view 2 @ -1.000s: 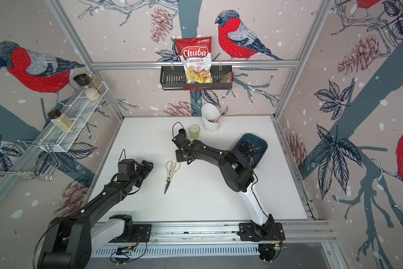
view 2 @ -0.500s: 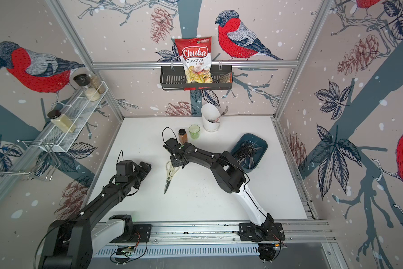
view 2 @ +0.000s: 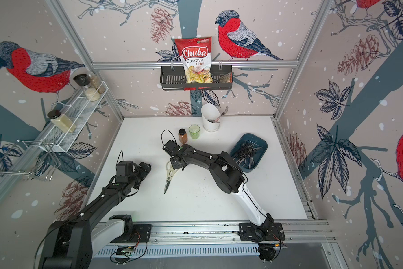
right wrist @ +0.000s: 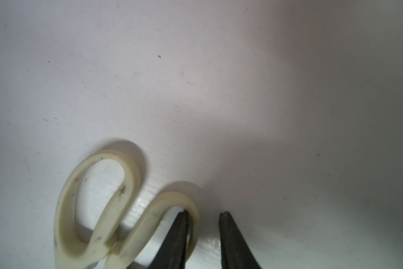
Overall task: Put the scissors into the storage box
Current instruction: Pick up the scissors from the center of the board.
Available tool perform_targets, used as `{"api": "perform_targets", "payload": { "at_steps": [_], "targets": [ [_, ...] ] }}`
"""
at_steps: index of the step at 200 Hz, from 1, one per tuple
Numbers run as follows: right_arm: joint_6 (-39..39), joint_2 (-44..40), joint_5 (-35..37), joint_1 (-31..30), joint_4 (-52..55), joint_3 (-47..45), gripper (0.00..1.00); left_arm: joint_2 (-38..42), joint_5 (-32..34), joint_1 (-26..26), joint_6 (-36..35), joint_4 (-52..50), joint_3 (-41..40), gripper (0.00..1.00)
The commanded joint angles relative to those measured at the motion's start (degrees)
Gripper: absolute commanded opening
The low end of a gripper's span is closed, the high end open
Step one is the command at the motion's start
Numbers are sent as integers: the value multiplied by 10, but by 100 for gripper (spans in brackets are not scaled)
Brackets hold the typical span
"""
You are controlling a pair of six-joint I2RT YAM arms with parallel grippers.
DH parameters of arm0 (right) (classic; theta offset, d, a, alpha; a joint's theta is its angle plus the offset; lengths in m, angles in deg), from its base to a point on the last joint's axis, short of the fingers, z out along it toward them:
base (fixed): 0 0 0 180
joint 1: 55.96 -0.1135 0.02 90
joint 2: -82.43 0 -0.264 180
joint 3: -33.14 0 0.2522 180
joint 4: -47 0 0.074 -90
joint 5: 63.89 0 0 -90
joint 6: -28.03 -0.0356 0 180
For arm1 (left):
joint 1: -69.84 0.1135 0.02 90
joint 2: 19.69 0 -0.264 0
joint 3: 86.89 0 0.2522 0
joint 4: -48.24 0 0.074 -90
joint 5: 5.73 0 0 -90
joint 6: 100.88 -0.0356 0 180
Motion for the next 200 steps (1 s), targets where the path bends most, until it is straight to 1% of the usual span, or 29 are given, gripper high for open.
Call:
{"api": "perform_targets", "payload": {
  "at_steps": [1,20,50,86,99,112,143,182,200],
  "targets": [
    [6,15,16,-1,21,6,29,3,-2,2,-6,-2,-1,95],
    [7,27,28,-2,32,11,27,4,-1,2,-5,-2,-2,95],
    [7,40,37,-2,38,8,20,5,-1,2,-6,-4,-2,95],
    [4,34,33,-1,22,-3,10,10,0,2,-7,-6,-3,95],
    [-1,20,24,2,7,-15,4,12,1,2,-7,-7,-4,95],
    [-12,-2,-1,12,-17,-35,0,14,2,2,-6,-9,-4,95],
    [-46,-92,-93,54,-125,-131,0,15,2,2,-6,-8,-4,95],
    [-111,-217,-231,148,-290,-279,0,0,-13,2,-15,-8,10,95],
    [-120,-257,-251,191,-323,-321,0,-8,-18,2,-16,-7,15,95]
  ]
}}
